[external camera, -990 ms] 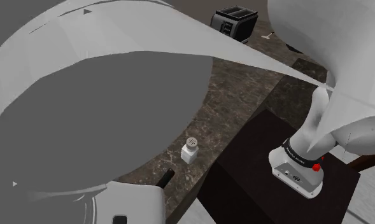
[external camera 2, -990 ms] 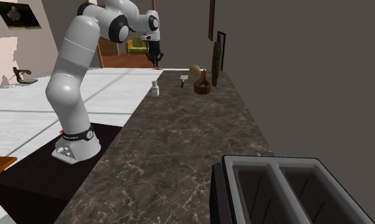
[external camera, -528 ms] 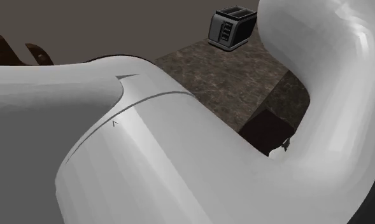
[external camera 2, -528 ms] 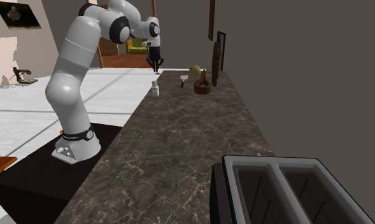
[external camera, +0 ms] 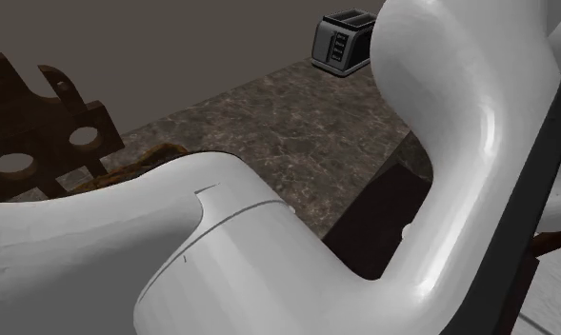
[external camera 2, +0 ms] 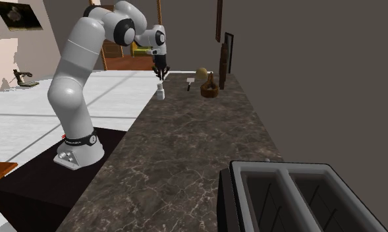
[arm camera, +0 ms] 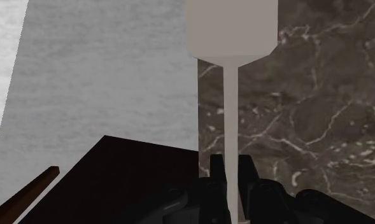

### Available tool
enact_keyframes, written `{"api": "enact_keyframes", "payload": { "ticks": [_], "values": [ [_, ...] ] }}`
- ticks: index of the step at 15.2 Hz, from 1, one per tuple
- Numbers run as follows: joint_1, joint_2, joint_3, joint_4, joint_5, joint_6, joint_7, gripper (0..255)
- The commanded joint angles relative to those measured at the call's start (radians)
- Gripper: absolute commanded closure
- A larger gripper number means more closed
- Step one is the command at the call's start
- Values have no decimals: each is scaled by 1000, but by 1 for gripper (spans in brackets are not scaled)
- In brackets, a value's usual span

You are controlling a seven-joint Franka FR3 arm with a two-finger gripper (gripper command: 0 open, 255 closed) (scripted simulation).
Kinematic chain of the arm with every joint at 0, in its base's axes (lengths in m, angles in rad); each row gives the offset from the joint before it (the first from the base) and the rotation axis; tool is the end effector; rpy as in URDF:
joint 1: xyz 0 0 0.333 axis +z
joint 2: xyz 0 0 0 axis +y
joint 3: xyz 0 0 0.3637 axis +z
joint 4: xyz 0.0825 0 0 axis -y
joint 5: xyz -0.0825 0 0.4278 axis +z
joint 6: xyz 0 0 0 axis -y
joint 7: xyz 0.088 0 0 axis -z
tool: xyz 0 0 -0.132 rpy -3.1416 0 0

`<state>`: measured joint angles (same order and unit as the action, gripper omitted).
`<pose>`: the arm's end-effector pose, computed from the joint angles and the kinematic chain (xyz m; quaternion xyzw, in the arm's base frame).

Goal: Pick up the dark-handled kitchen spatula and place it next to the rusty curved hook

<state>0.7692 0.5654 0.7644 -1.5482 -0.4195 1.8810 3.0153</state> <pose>0.1513 0.7172 0.3838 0.7632 -0.6453 0.0256 0.0214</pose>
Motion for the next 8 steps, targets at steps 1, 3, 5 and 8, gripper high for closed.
{"api": "enact_keyframes", "payload": {
  "ticks": [1,3,5,8],
  "values": [
    [11,5,-20,-15,1,26,1,255],
    [23,10,-39,-28,3,49,1,255],
    [37,16,-62,-43,4,76,1,255],
    [37,16,-62,-43,4,76,1,255]
  ]
}}
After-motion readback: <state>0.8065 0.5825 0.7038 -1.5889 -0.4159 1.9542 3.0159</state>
